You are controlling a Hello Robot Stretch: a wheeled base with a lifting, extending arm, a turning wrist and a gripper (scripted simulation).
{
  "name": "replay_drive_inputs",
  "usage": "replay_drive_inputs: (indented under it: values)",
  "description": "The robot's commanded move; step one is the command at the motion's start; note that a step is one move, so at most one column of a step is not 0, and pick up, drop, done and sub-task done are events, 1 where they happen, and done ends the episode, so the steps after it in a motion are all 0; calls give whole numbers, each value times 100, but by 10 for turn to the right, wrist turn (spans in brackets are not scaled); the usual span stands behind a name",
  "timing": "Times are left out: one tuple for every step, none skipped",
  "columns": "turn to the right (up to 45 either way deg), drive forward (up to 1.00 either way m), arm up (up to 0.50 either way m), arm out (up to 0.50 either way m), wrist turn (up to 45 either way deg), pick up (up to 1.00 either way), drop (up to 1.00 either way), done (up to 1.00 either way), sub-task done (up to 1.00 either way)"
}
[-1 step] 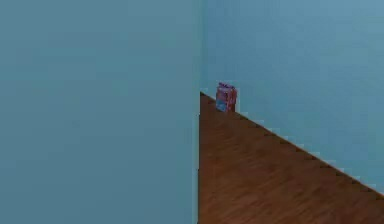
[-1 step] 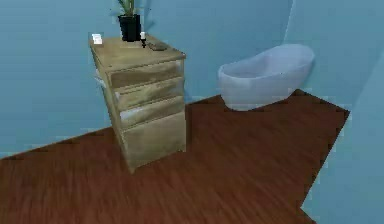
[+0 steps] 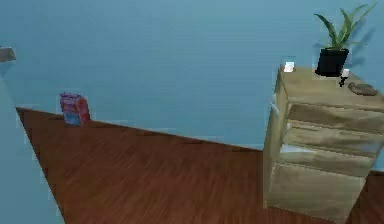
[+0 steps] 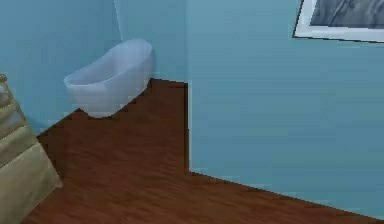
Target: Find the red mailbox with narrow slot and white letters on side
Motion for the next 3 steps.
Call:
replay_drive_inputs:
  values:
    - [0,55,0,0,0,0,0,0,0]
    - [-180,0,0,0,0,0,0,0,0]
    - [0,45,0,0,0,0,0,0,0]
